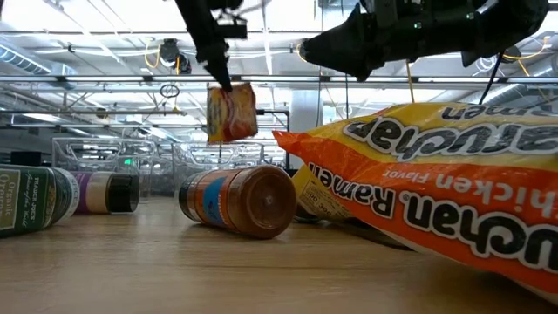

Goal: Pick & Place Food Item
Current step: Put the red noodle pack into the middle transparent bin

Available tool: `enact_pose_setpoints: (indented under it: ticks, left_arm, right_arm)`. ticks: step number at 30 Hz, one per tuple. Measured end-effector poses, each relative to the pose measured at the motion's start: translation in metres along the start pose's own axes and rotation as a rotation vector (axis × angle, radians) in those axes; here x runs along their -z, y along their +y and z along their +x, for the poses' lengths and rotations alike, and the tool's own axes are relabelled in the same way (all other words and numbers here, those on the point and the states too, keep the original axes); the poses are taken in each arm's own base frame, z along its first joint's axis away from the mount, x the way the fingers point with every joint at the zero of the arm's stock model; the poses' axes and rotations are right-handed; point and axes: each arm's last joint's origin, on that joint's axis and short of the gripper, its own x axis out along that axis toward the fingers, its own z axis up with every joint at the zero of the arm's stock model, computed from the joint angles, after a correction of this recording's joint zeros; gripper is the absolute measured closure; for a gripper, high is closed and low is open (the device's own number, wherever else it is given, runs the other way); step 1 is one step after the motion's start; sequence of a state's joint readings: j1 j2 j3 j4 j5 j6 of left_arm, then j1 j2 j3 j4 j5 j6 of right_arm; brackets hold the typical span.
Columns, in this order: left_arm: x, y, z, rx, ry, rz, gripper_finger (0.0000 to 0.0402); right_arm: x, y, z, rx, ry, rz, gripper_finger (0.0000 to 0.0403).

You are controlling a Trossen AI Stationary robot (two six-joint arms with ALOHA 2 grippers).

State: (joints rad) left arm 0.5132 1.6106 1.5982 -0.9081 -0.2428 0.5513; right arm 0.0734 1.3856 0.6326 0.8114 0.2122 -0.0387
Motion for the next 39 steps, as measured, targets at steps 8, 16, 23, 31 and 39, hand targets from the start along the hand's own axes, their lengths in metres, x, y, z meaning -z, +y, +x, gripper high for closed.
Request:
enact_pose_setpoints:
  ticks: [8,16,23,31,39]
  left_arm:
    - [0.0,0.008,0.048,-0.04,0.089,0.026,0.0399]
    - [0.004,0.018,0.073,-0.06,0.101,-0.001,0.04]
    - [0.009,0.021,0.093,-0.088,0.161,0.001,0.0399]
    - [0.014,0.026,0.1,-0.091,0.18,-0.022,0.0399]
    - [0.016,0.028,0.1,-0.092,0.181,-0.041,0.0399]
  right_arm:
    - [0.011,-0.011,-0.005,0.037,0.009,0.03,0.0233]
    - [0.017,-0.021,-0.006,0.072,0.023,0.055,0.0232]
    - [0.018,-0.021,-0.006,0.07,0.028,0.053,0.0235]
    - [0.018,-0.021,-0.006,0.072,0.035,0.049,0.0233]
    - [0.019,-0.021,-0.006,0.072,0.036,0.05,0.0234]
